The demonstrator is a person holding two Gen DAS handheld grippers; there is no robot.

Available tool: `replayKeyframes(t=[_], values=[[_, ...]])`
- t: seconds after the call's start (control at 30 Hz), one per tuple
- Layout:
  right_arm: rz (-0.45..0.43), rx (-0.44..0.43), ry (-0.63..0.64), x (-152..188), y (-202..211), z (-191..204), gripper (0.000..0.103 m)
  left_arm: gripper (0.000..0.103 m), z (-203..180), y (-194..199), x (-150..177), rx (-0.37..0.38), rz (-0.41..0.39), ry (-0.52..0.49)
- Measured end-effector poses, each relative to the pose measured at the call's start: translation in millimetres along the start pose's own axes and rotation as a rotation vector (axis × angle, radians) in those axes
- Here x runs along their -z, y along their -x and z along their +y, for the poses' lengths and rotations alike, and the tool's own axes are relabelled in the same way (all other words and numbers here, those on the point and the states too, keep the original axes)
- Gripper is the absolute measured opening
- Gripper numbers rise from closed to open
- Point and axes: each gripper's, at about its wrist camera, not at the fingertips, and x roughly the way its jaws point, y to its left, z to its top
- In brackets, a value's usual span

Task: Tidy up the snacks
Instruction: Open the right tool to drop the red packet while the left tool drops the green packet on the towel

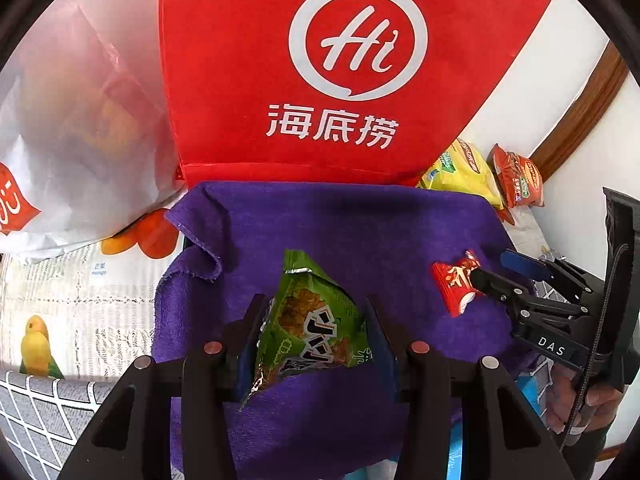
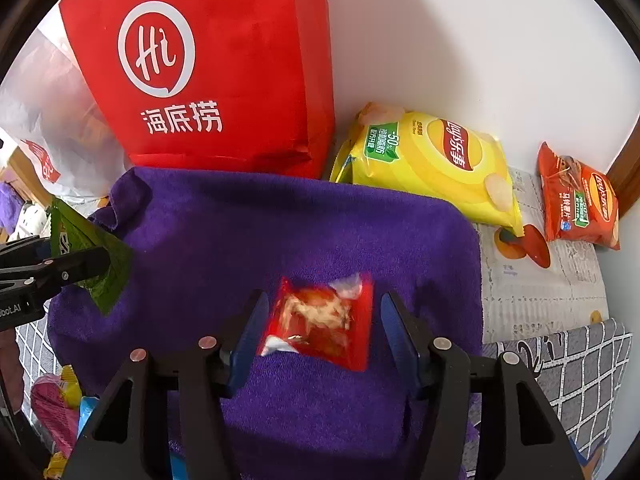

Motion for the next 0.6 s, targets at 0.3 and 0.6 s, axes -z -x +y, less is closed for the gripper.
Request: replayKeyframes(t=[0.3, 0.6], values=[[-0.076, 0.036, 0.033, -4, 24, 7, 0.078, 0.046, -5, 6, 2, 0.016, -0.021, -0.027], [-0.147, 0.027, -0.027, -8, 43, 1, 0.079, 0.073, -14, 25, 2, -0.005, -0.081, -0.081]])
